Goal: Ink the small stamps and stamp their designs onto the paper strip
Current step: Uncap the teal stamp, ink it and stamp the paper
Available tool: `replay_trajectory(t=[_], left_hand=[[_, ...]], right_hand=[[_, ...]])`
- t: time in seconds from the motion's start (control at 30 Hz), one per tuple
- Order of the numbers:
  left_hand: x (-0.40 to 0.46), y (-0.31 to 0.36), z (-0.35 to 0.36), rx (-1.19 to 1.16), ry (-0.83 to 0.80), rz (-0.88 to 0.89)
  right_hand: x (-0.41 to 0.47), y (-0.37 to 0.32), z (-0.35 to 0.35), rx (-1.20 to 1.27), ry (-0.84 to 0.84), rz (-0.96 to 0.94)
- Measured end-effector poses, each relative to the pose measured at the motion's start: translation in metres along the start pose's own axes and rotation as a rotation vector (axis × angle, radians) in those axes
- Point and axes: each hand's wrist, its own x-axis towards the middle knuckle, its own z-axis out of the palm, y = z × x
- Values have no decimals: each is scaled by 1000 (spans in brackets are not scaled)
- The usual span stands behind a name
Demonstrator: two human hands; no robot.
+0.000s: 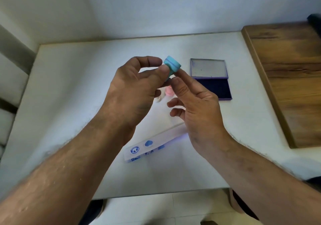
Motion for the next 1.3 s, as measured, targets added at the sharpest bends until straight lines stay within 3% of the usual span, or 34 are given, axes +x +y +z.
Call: replay_trajectory(t=[0.6, 0.77, 0.97, 1.3], left_hand=[[-1, -13, 5, 194, -78, 58], [4, -9, -5, 226, -86, 148], [8, -2, -22, 219, -258, 210], [13, -1, -28, 324, -282, 290]], right_hand=[[4, -5, -4, 63, -41, 23], [4, -5, -5, 198, -40, 32], [2, -3, -5, 214, -155, 35], [2, -6, -7, 303, -179, 200]])
